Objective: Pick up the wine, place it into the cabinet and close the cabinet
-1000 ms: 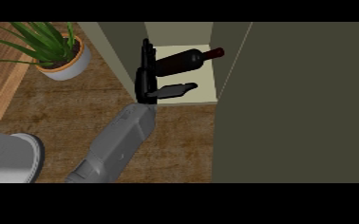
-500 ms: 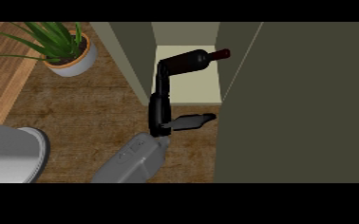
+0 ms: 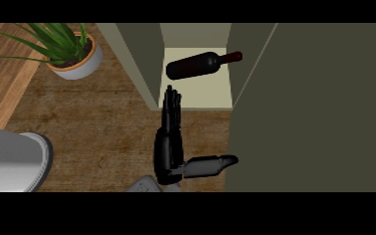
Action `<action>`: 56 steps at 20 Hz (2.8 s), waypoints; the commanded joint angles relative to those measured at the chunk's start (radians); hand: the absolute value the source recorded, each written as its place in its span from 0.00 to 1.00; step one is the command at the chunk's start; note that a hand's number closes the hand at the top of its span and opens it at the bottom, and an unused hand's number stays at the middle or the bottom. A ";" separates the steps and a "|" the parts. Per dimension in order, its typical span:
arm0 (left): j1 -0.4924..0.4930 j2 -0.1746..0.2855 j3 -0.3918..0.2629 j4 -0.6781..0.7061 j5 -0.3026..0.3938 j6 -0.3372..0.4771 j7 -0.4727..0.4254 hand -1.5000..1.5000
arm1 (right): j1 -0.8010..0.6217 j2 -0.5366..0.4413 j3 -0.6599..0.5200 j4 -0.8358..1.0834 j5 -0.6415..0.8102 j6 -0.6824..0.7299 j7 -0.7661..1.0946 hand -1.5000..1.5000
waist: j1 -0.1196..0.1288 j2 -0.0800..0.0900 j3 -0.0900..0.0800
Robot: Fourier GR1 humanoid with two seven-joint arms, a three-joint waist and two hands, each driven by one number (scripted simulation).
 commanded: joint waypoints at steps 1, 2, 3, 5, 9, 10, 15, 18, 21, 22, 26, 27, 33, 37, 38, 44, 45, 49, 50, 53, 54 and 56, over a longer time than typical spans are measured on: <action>0.067 0.018 -0.029 -0.143 -0.064 0.117 0.060 0.00 | 0.067 -0.023 -0.047 -0.100 -0.063 0.030 0.011 0.00 | -0.002 0.001 0.000; 0.129 0.053 -0.053 -0.177 -0.074 0.116 0.034 0.00 | -0.013 -0.050 -0.087 -0.128 -0.116 -0.015 0.112 0.00 | 0.001 -0.001 0.000; 0.173 0.061 -0.094 -0.234 -0.105 0.143 0.044 0.00 | 0.045 -0.014 -0.031 -0.074 -0.037 0.027 0.001 0.00 | 0.002 0.000 0.000; 0.197 0.070 -0.090 -0.265 -0.120 0.134 0.049 0.00 | 0.042 -0.041 -0.082 -0.134 -0.123 0.019 0.080 0.00 | -0.002 0.000 0.000; 0.208 0.100 -0.098 -0.370 -0.157 0.140 0.111 0.00 | -0.015 -0.057 -0.099 -0.115 -0.144 0.015 0.111 0.00 | -0.002 0.001 0.000; 0.260 0.183 -0.066 -0.431 -0.129 0.058 0.092 0.00 | 0.068 -0.042 -0.084 -0.095 -0.146 0.069 0.044 0.00 | -0.002 0.001 0.000; 0.349 0.262 -0.139 -0.516 -0.175 0.050 0.087 0.00 | 0.082 -0.003 0.013 -0.079 -0.126 0.086 0.060 1.00 | -0.002 0.001 0.000; 0.405 0.321 -0.142 -0.591 -0.161 0.002 0.079 0.00 | 0.098 -0.017 0.059 -0.132 -0.119 0.099 0.124 1.00 | -0.002 0.000 0.000; 0.444 0.391 -0.135 -0.637 -0.158 -0.047 0.079 0.00 | 0.054 -0.036 0.030 -0.104 -0.127 0.132 0.094 1.00 | -0.001 0.001 0.000; 0.461 0.413 -0.116 -0.636 -0.156 -0.078 0.058 0.00 | 0.059 -0.040 0.017 -0.098 -0.137 0.135 0.096 1.00 | -0.001 0.002 0.000; 0.479 0.472 -0.034 -0.694 -0.121 -0.110 0.079 0.00 | 0.068 -0.033 0.065 -0.103 -0.172 0.145 0.129 1.00 | -0.001 0.002 -0.001; 0.491 0.505 -0.037 -0.764 -0.123 -0.095 0.106 0.00 | 0.063 -0.024 0.076 -0.120 -0.194 0.116 0.173 1.00 | 0.000 0.000 -0.001; 0.612 0.595 0.052 -0.825 -0.078 -0.155 0.047 0.00 | 0.187 0.019 0.222 -0.151 -0.184 0.127 0.199 1.00 | 0.001 -0.001 -0.001; 0.615 0.622 0.171 -0.840 0.001 -0.210 0.060 0.00 | 0.199 0.018 0.304 -0.199 -0.189 0.114 0.260 1.00 | -0.004 -0.002 -0.001; 0.679 0.641 0.163 -0.847 0.002 -0.234 0.023 0.00 | 0.175 0.009 0.336 -0.168 -0.170 0.150 0.235 1.00 | 0.008 -0.003 -0.002; 0.749 0.709 0.327 -0.846 0.100 -0.343 0.013 0.00 | 0.190 0.032 0.540 -0.224 -0.058 0.141 0.232 1.00 | 0.002 -0.006 -0.003; 0.773 0.726 0.339 -0.861 0.118 -0.354 0.027 0.00 | 0.199 0.020 0.549 -0.252 -0.062 0.139 0.241 1.00 | 0.000 -0.007 -0.003; 0.785 0.763 0.435 -0.889 0.156 -0.385 0.063 0.00 | 0.138 0.087 0.654 -0.180 0.046 0.072 0.239 1.00 | 0.001 -0.004 -0.002; 0.786 0.728 0.421 -0.797 0.153 -0.426 0.018 0.00 | 0.125 0.102 0.708 -0.191 0.091 0.049 0.259 1.00 | -0.005 -0.007 -0.004; 0.810 0.759 0.492 -0.808 0.189 -0.479 0.022 0.00 | 0.105 0.108 0.829 -0.176 0.145 -0.060 0.264 1.00 | -0.006 -0.011 -0.004; 0.849 0.775 0.496 -0.855 0.192 -0.475 0.038 0.00 | 0.113 0.108 0.850 -0.174 0.169 -0.066 0.258 1.00 | -0.001 -0.011 -0.003; 0.820 0.768 0.476 -0.868 0.167 -0.445 0.060 0.00 | 0.034 0.108 0.932 -0.095 0.242 -0.182 0.199 1.00 | -0.005 -0.010 -0.003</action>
